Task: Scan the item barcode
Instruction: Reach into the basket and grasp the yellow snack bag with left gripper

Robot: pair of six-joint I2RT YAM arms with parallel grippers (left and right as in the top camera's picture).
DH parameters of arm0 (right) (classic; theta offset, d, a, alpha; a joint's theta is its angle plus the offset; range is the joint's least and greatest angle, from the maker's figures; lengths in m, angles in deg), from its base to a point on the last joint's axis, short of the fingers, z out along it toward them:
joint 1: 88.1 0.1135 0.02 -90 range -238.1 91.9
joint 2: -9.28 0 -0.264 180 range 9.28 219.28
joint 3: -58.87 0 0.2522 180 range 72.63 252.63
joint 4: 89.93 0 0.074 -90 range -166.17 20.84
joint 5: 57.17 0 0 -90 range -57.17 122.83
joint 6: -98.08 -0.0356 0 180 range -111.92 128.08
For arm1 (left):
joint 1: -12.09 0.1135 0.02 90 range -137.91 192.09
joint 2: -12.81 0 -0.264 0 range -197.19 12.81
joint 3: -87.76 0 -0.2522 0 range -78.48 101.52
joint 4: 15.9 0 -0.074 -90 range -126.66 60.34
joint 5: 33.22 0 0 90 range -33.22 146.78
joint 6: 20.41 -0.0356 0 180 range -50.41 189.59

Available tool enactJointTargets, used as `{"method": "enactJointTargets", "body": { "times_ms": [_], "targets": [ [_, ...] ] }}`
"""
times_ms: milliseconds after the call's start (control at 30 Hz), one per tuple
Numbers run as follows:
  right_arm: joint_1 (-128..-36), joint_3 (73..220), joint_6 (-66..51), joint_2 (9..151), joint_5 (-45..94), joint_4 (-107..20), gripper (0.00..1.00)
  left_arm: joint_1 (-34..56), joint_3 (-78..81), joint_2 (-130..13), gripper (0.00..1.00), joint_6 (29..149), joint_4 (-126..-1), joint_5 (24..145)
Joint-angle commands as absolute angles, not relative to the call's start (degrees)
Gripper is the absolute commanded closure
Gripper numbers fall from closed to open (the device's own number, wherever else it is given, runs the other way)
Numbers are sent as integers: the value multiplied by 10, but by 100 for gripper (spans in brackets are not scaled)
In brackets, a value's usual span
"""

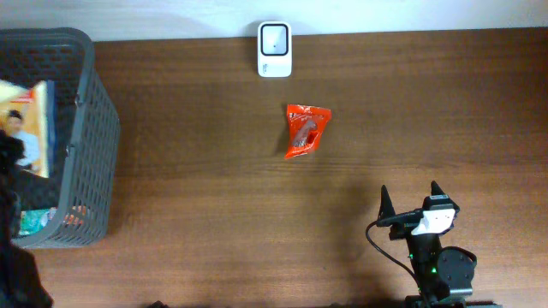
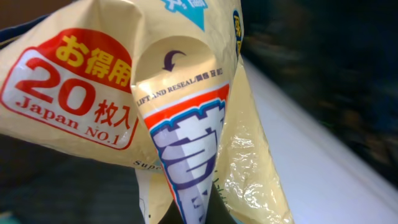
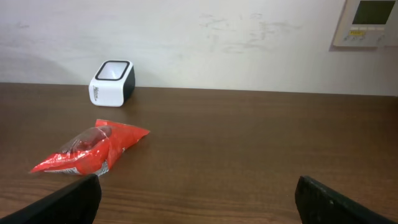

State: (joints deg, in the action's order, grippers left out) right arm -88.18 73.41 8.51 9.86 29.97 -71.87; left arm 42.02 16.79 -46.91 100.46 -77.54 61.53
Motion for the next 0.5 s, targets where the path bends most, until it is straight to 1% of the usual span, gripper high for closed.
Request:
{"method": "enactJointTargets", "body": {
  "times_ms": [0, 67, 133, 167, 233, 300, 333, 467],
  "targets": [
    [-885, 730, 85, 95, 299, -718, 2, 345, 166, -462, 100, 995, -760, 827],
    [-885, 730, 85, 95, 299, -718, 1, 262, 165, -477, 100, 967, -760, 847],
    [-885, 730, 85, 95, 299, -718, 1, 137, 165, -518, 100, 868, -771, 855],
    [-885, 730, 85, 95, 299, -718, 2, 68, 164, -550, 100, 822, -787, 839],
    [-885, 730, 85, 95, 299, -718, 2, -42, 164, -631, 100, 810, -824, 745],
    [-885, 730, 85, 95, 299, -718, 1, -90, 164, -691, 100, 810, -834, 689],
    [-885, 730, 85, 95, 299, -718, 1, -119, 164, -752, 100, 810, -833, 659],
    [-885, 730, 85, 95, 299, -718, 1, -155, 164, -900, 100, 810, -833, 540]
  ]
}}
